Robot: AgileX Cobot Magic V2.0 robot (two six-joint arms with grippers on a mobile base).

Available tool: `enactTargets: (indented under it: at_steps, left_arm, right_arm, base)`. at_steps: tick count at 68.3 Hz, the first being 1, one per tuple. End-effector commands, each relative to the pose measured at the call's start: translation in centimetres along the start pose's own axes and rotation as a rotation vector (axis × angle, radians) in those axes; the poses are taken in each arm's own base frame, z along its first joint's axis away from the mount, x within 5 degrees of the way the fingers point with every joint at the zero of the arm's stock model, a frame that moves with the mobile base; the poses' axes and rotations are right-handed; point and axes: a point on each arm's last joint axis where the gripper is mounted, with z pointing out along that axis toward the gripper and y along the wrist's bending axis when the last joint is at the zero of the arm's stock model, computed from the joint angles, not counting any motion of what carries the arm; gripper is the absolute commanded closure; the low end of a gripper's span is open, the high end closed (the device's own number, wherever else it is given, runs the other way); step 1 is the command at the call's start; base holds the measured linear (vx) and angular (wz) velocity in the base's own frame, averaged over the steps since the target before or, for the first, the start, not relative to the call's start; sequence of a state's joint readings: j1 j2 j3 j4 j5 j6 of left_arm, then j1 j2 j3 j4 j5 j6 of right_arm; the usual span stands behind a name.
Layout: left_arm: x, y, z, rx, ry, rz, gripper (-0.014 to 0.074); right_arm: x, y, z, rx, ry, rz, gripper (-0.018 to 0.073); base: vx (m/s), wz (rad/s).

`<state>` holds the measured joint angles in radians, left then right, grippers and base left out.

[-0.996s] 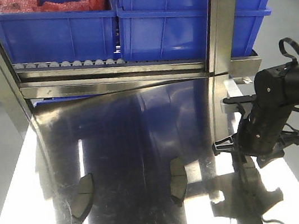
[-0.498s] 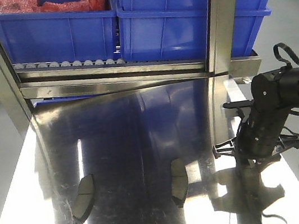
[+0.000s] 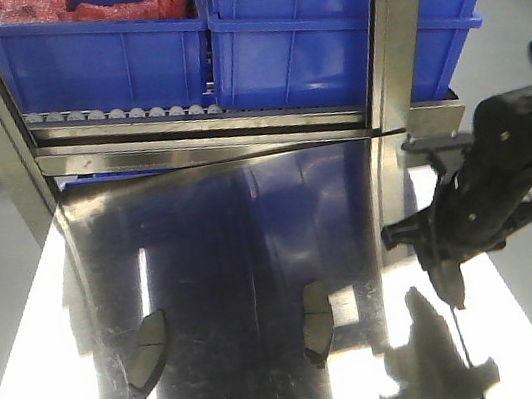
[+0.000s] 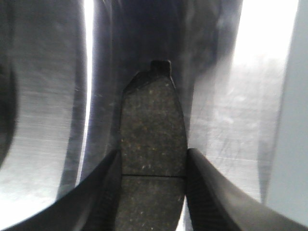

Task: Move and align brake pads A on conveyor
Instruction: 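Lower the right gripper onto the outermost brake pad and close, then lift the grasped brake pad off the table with the right gripper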

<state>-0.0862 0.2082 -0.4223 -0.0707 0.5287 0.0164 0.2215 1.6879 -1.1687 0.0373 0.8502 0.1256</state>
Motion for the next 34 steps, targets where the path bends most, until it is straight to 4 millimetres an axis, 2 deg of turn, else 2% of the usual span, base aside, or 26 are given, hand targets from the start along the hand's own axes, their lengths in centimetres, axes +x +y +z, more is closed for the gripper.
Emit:
enactTargets:
  at_steps: [1, 5, 11, 20, 21, 24, 34]
  left_arm:
    - [-1.6, -0.1, -0.3, 0.008, -0.109, -0.009, 0.0603]
    - [-1.6, -0.1, -0.3, 0.008, -0.109, -0.009, 0.0603]
    - [-1.6, -0.1, -0.3, 0.008, -0.109, -0.009, 0.0603]
    - [-1.6, -0.1, -0.3, 0.008, -0.109, -0.009, 0.0603]
    - [-1.6, -0.1, -0.3, 0.008, -0.109, -0.009, 0.0603]
    - [-1.6, -0.1, -0.3, 0.008, -0.108, -0.009, 0.0603]
    - [-1.6, -0.1, -0.3, 0.008, -0.108, -0.009, 0.0603]
  right_arm:
    - [-0.2, 0.0, -5.1, -0.008, -0.186, -0.052, 0.0571]
    - [0.6, -0.2, -6.6, -0.003, -0.251, -0.059, 0.0571]
    - [2.9, -0.6, -8.6, -0.005, -0.346, -0.054, 0.0571]
    - [6.7, -1.1, -10.1, -0.019, -0.452, -0.056, 0.0569]
    - [7.2, -1.1, -10.7, -0.023, -0.477, -0.056, 0.0568]
    - [8.5, -1.3, -10.7, -0.024, -0.489, -0.056, 0.0568]
    - [12.9, -1.9, -12.4, -0.042, -0.624, -0.059, 0.0566]
  base:
    - [0.00, 0.00]
    - [0.00, 0.00]
    - [0.00, 0.00]
    - [0.00, 0.00]
    - [0.00, 0.00]
    - [0.00, 0.00]
    - [0.00, 0.00]
